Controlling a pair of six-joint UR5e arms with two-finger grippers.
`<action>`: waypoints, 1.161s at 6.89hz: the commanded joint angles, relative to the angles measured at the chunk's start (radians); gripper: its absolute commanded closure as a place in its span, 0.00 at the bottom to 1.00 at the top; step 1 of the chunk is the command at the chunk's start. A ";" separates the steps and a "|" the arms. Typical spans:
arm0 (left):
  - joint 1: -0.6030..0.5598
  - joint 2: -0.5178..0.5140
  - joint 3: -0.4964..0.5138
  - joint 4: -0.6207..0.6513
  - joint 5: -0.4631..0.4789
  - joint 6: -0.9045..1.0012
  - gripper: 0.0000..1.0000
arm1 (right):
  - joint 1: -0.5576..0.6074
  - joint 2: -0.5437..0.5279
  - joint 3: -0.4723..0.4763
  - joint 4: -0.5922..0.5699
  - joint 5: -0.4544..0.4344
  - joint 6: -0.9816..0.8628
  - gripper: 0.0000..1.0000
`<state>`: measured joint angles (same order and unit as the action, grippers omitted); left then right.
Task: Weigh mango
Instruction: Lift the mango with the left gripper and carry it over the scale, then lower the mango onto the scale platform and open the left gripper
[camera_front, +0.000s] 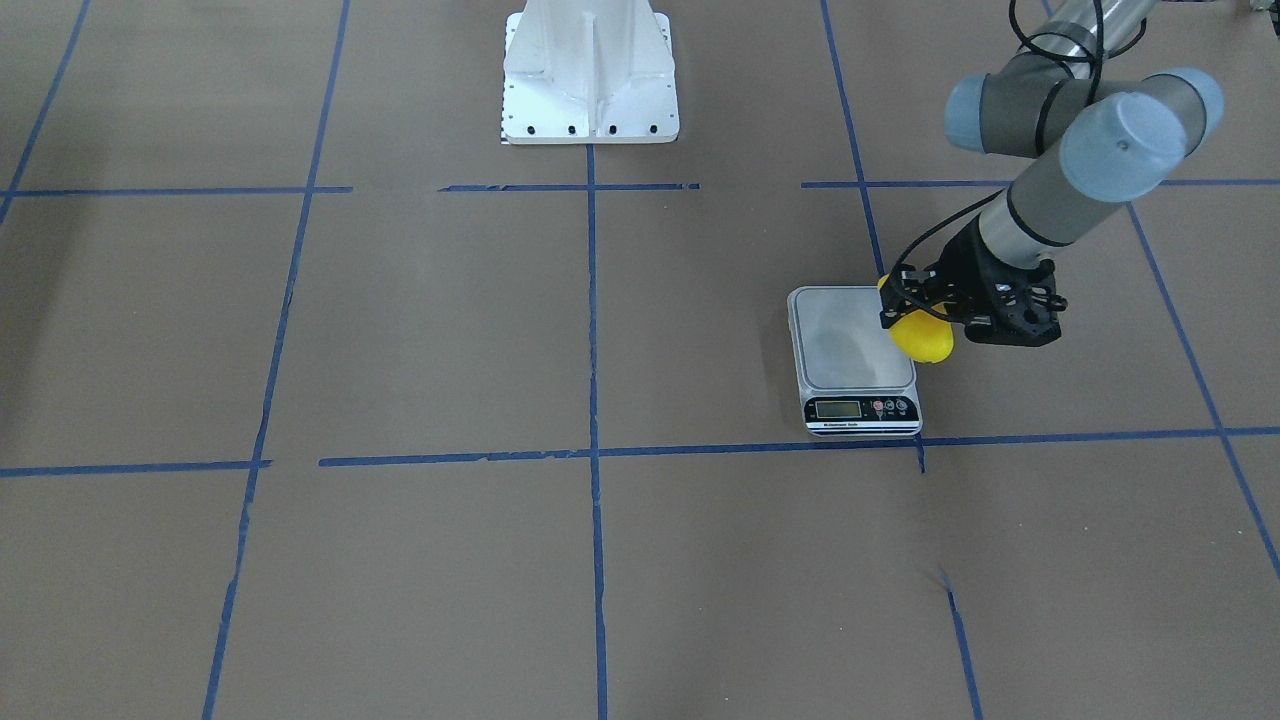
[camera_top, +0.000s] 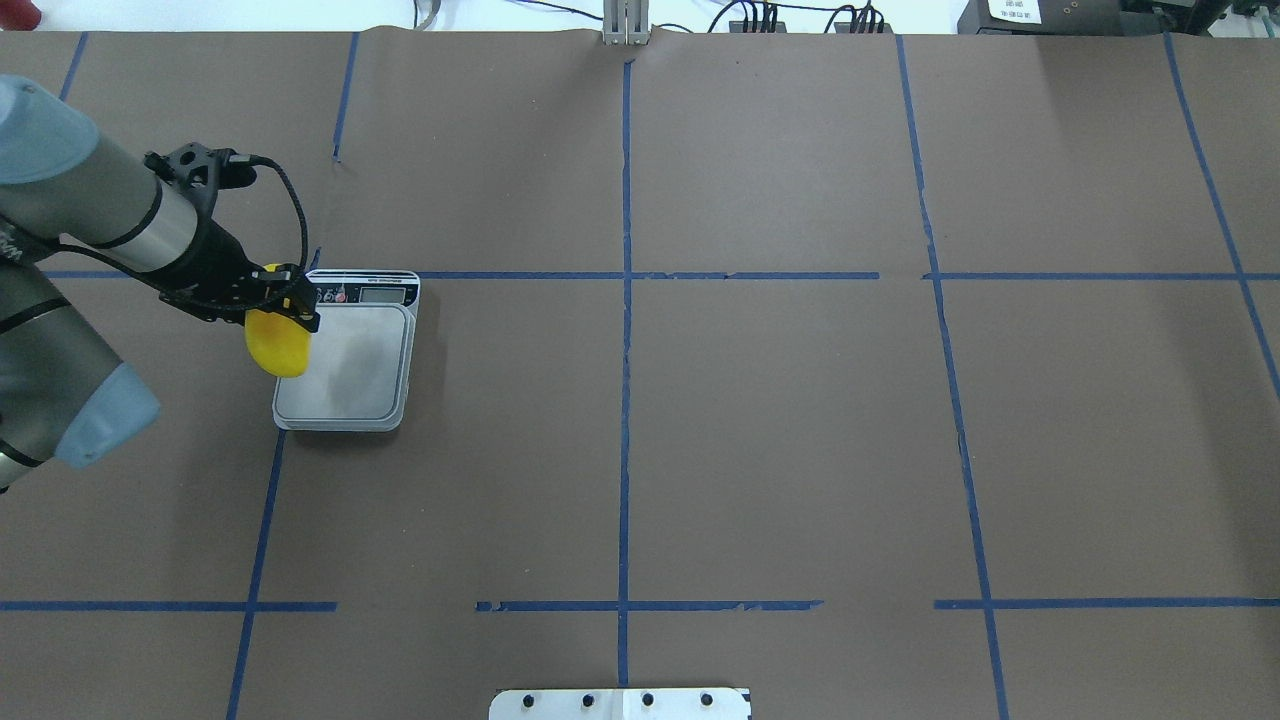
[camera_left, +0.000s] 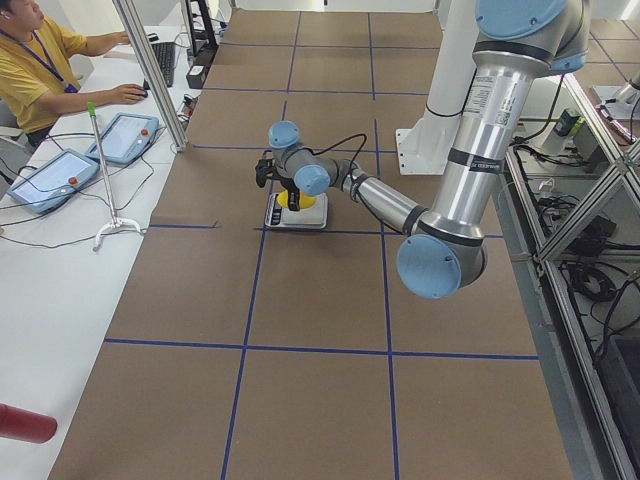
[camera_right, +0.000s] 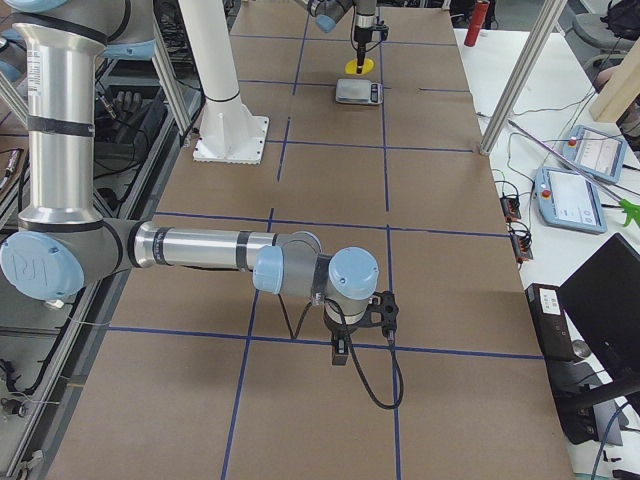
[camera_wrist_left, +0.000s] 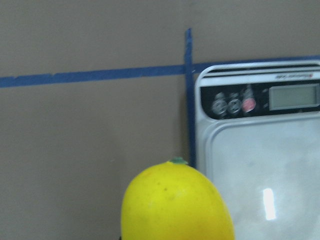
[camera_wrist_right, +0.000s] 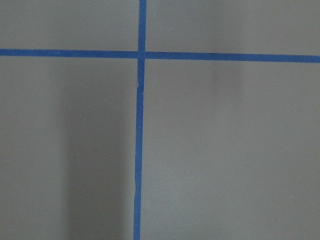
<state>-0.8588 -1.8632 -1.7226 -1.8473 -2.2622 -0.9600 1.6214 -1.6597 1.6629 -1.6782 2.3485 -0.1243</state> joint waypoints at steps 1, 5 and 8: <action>0.072 -0.052 0.078 0.005 0.003 -0.020 1.00 | 0.000 0.000 0.000 0.000 0.000 0.000 0.00; 0.060 -0.053 0.045 0.007 0.024 -0.017 0.00 | 0.000 0.000 0.000 0.000 0.000 0.000 0.00; -0.157 0.019 -0.089 0.046 0.061 0.156 0.00 | 0.000 0.000 0.000 0.000 0.000 0.000 0.00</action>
<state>-0.9075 -1.8866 -1.7651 -1.8202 -2.2068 -0.9250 1.6214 -1.6598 1.6628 -1.6782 2.3485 -0.1243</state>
